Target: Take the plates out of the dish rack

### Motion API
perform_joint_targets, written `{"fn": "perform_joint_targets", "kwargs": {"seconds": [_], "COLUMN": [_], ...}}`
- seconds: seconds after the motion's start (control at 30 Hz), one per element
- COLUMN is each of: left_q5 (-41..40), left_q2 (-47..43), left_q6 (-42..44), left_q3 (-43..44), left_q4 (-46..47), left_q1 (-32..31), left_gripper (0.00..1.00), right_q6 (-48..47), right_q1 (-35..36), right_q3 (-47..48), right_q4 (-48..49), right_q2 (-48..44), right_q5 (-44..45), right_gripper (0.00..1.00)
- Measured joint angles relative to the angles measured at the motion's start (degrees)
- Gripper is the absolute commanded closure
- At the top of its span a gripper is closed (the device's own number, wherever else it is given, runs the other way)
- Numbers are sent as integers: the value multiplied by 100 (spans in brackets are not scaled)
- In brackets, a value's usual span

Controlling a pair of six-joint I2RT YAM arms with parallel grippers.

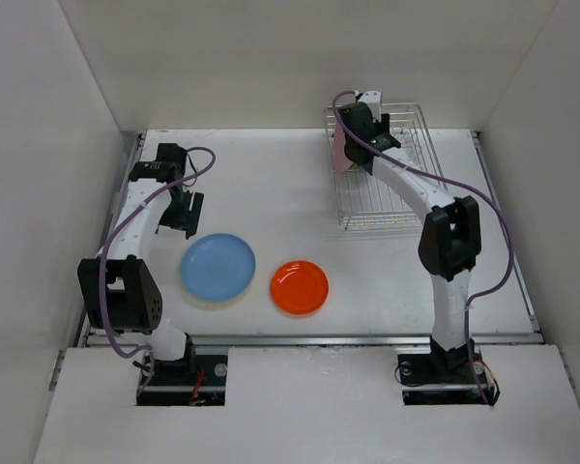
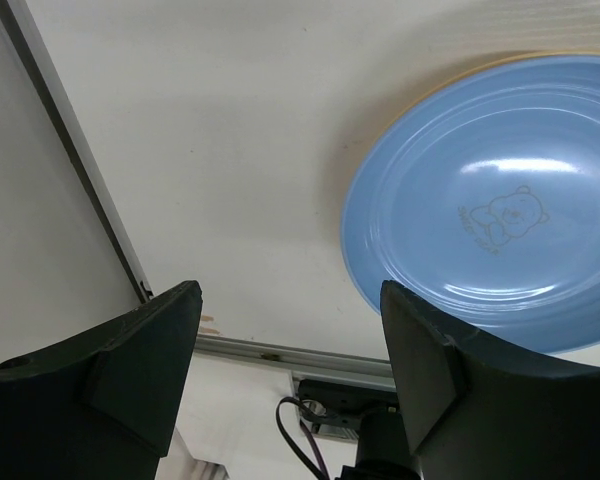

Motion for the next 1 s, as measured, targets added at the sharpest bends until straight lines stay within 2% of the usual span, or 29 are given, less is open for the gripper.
{"fn": "perform_joint_targets", "kwargs": {"seconds": [0.03,0.07,0.17,0.2,0.3,0.4,0.73,0.77,0.83,0.87,0.9,1.0], "left_q5": [4,7,9,9,33,55,85,92,101,105,109,114], "left_q2": [0,0,0,0,2,7,57,57,57,57,55,55], "left_q6": [-4,-4,-4,-7,-7,-7,-9,-9,-9,-11,-11,-9], "left_q3": [0,0,0,0,0,0,0,0,0,0,0,0], "left_q4": [0,0,0,0,-4,-42,-116,-122,-138,-142,-146,-149], "left_q1": [0,0,0,0,0,0,0,0,0,0,0,0], "left_gripper": [31,31,31,31,31,31,31,31,31,31,31,31], "right_q6": [0,2,7,-4,7,22,-20,-26,-24,-42,-52,-85], "right_q1": [-31,-68,-181,-208,-286,-295,-289,-289,-289,-289,-289,-302], "right_q3": [0,2,68,90,109,109,107,107,107,107,107,107], "right_q4": [22,22,42,57,125,219,404,424,452,470,483,485], "right_q2": [0,4,48,74,94,94,-70,-103,-155,-168,-177,-175], "right_q5": [-24,-44,-63,-63,-98,-61,525,551,595,621,638,638], "right_gripper": [41,51,71,81,92,99,100,91,56,45,38,38]}}
